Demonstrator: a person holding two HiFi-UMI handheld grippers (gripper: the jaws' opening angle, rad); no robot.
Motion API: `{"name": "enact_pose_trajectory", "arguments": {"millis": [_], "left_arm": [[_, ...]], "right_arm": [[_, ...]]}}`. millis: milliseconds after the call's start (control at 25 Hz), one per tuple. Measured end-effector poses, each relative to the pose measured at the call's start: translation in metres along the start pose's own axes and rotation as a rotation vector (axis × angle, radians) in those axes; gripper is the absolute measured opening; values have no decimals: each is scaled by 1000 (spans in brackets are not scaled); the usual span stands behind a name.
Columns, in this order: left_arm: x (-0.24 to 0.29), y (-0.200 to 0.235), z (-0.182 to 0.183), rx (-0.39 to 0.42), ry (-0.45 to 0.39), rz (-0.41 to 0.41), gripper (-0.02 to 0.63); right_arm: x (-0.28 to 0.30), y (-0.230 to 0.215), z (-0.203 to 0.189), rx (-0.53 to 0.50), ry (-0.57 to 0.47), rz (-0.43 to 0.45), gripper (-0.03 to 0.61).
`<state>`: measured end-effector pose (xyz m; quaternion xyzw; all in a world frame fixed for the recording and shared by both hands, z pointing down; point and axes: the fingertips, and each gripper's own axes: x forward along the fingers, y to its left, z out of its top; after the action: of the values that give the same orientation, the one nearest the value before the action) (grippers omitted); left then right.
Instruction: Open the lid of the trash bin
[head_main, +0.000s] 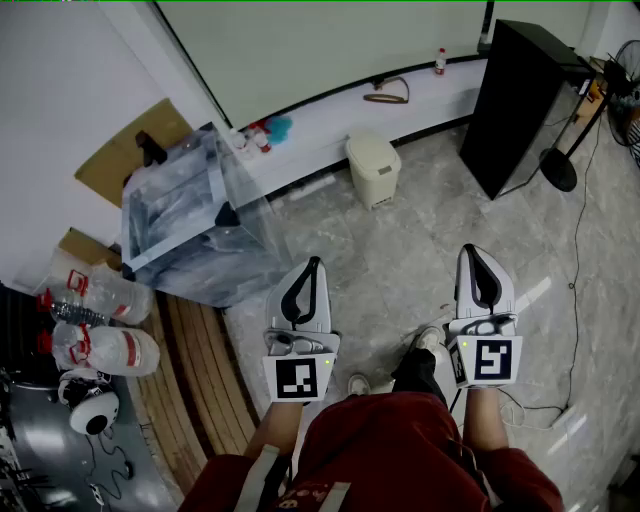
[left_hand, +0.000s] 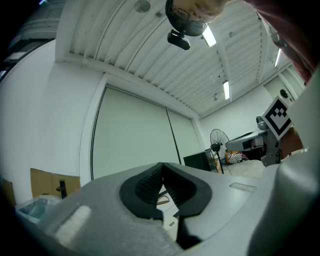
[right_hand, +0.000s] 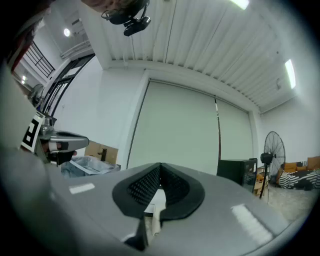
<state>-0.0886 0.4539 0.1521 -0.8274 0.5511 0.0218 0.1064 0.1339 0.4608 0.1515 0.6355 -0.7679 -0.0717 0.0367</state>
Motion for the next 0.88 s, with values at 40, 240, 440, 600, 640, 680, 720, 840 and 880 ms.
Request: {"name": "enact_pose_trajectory", "arguments": {"millis": [40,240,440,600,640,680,720,840,880], "left_arm": [[-10,4,5,10,-6,-7,6],[-47,27,24,6,-38,-17,6],[-58,42,27,-18,-48,6,6],[-61,49,23,-24,-34,6,5],[-61,51,21,-23,-34,9,5],[-61,53,20,-24,-32,13,6],[-62,54,18,-26,-29,16,6],[-62,55,14,-16,-19,11,6],[-60,56,12,-11,-16,8,5]], "right_arm": [[-5,12,8,6,-17,7,0],[-27,54,33,0,-46,8,0],[-32,69,40,12,-73,11,0],[-38,69,39,26,-77,-12,0],[-39,68,36,18,-69,-14,0],[-39,67,33,12,-63,-15,0],[-40,67,31,11,-62,-17,0],[-39,67,28,17,-67,-19,0],[-36,67,26,20,-66,-17,0]]}}
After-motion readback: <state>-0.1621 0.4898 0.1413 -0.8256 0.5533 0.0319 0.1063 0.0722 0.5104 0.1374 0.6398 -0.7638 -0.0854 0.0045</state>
